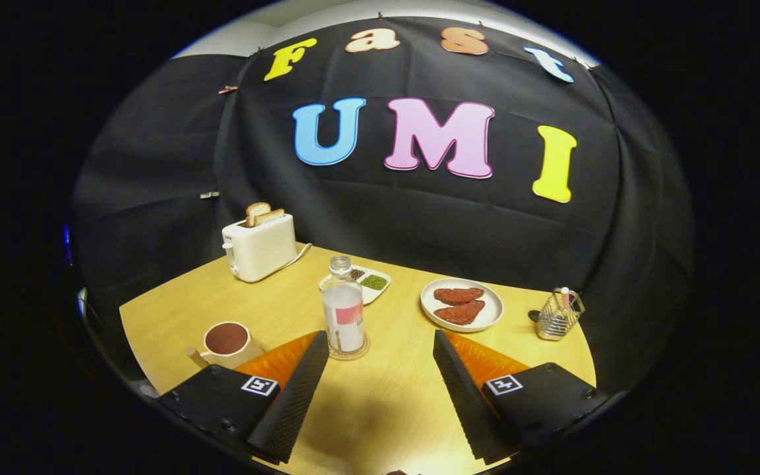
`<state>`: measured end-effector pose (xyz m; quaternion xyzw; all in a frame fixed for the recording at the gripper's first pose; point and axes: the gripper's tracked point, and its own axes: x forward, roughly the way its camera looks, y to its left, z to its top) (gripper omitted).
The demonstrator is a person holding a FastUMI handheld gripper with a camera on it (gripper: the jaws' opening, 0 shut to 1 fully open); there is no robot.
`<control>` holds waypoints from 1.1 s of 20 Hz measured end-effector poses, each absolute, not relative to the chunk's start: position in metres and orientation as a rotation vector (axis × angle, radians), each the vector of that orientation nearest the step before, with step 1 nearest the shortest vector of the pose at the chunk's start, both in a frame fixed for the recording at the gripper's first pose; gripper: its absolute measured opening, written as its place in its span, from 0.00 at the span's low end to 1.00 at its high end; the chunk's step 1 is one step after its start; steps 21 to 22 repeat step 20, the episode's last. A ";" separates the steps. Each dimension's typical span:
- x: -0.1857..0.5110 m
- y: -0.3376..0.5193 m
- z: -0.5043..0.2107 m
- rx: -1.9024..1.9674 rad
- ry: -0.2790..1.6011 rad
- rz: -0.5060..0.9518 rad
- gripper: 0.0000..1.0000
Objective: Take the bottle from table, then pour the juice into the cup, finally place the bottle on the coaster
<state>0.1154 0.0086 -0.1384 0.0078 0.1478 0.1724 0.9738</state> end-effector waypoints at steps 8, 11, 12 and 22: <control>0.065 -0.066 -0.052 0.055 0.205 0.082 0.98; 0.040 -0.081 -0.030 0.055 0.172 -0.006 0.98; 0.032 -0.081 -0.026 0.053 0.164 -0.015 0.98; -0.032 -0.083 0.002 0.031 0.081 -0.084 0.98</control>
